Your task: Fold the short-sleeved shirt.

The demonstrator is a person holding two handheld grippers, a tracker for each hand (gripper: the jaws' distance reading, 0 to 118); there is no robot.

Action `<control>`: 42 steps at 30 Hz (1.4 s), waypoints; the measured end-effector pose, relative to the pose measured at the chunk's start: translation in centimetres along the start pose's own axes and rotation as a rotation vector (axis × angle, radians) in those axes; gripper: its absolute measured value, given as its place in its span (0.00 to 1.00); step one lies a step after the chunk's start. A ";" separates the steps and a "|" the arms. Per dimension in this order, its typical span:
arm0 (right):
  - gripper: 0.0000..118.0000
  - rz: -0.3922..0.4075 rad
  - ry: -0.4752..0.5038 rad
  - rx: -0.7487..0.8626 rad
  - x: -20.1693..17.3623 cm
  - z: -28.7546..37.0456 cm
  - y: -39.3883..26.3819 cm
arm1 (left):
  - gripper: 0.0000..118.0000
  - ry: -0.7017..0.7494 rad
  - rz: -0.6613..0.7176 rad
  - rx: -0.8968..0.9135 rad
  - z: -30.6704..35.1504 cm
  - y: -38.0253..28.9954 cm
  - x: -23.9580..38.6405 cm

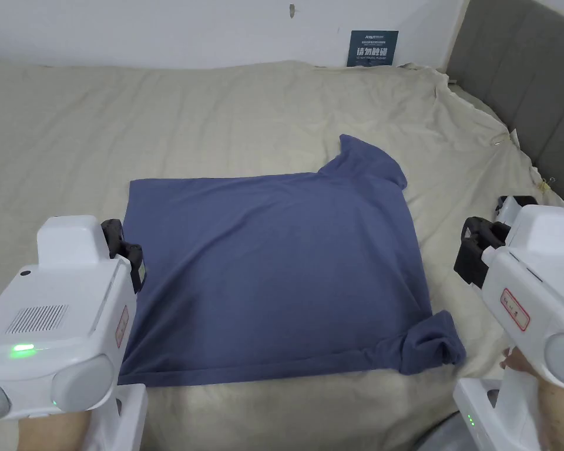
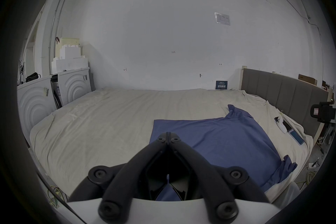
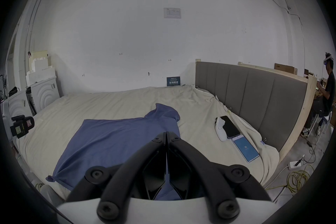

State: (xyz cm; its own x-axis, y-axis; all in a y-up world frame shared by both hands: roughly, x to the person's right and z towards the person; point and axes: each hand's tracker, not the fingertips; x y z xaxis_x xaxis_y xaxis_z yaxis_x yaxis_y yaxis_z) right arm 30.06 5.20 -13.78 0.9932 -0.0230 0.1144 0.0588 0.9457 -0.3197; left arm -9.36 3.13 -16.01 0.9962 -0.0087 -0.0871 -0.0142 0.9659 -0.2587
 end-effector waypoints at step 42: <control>0.02 0.014 -0.043 -0.667 5.2 -7.4 -9.4 | 0.95 -0.017 0.102 -0.517 -3.6 -2.4 -4.4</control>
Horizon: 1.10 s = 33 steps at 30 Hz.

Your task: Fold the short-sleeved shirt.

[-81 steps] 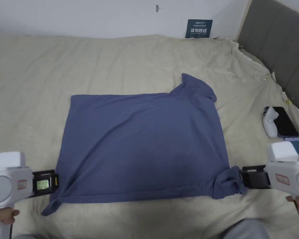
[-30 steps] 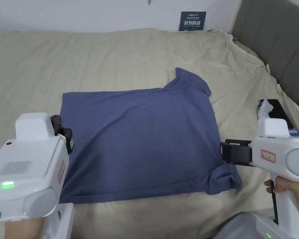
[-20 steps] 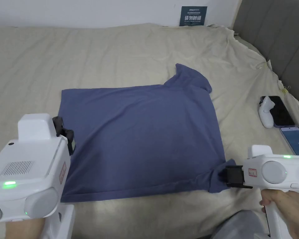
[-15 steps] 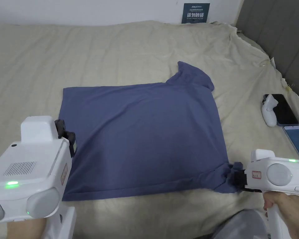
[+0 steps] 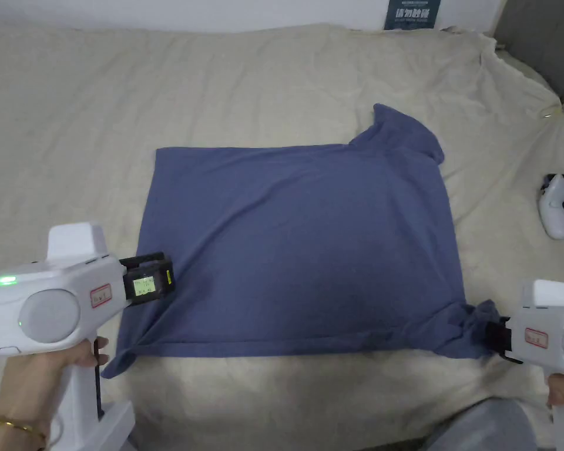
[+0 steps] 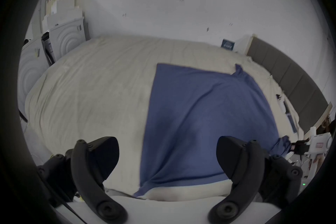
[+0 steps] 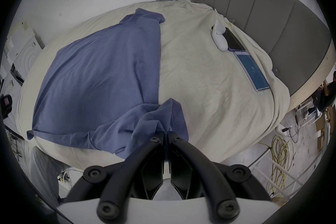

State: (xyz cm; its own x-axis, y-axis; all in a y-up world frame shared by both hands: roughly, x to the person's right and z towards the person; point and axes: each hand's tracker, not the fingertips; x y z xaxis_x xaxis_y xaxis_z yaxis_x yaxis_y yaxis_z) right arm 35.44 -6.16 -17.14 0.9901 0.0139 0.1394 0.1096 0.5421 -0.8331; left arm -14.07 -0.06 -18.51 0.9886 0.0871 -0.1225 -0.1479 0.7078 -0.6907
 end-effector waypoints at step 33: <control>0.02 0.081 0.029 0.053 0.7 5.3 4.1 | 0.00 0.109 0.007 -0.129 -0.2 -1.3 -3.4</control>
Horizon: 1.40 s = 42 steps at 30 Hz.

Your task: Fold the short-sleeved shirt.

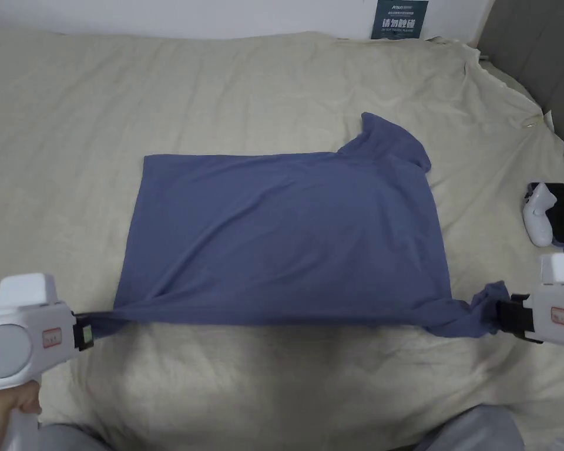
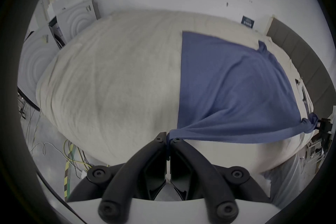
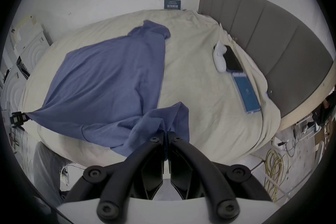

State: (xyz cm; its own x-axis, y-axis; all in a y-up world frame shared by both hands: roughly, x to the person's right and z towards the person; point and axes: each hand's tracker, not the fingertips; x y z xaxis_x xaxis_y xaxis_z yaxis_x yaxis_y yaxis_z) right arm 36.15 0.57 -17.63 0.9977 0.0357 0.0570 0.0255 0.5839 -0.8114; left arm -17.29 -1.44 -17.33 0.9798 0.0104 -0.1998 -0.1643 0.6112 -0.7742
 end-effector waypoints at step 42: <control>0.90 0.031 -0.124 0.190 -2.7 -12.9 19.5 | 1.00 0.205 -0.117 0.223 -11.9 17.1 6.6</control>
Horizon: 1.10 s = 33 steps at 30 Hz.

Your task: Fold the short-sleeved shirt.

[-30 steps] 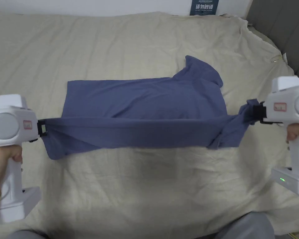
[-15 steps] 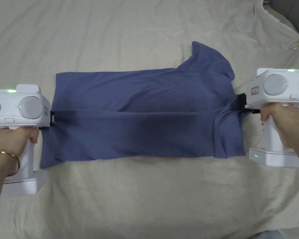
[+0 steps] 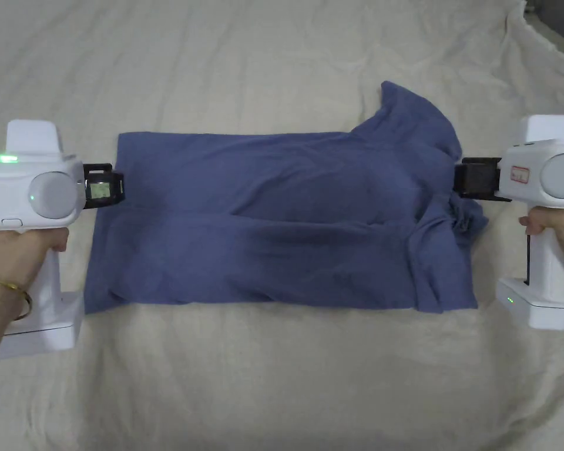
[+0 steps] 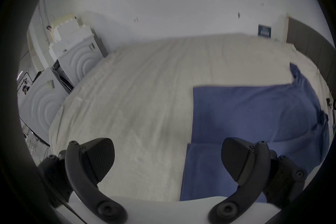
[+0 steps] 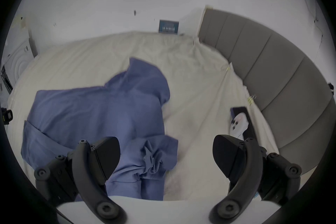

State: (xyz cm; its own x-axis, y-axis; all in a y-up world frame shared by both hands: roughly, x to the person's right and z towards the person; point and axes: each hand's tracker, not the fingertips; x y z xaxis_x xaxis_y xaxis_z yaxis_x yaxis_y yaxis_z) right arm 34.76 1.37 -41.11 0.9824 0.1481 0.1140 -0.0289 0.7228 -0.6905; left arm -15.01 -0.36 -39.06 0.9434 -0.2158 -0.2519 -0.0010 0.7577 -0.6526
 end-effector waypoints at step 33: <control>0.00 -0.130 0.108 0.532 -1.8 23.0 -14.1 | 0.00 -0.255 0.085 0.452 21.7 -10.4 -0.5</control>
State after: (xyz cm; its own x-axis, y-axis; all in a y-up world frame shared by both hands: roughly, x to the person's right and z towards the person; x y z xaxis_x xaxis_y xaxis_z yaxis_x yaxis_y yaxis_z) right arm 29.12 6.42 -15.12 0.9966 -0.0149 0.0811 0.0322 0.9757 -0.2165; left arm -8.27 5.25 -16.61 0.9970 -0.0275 -0.0720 0.0087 0.9682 -0.2500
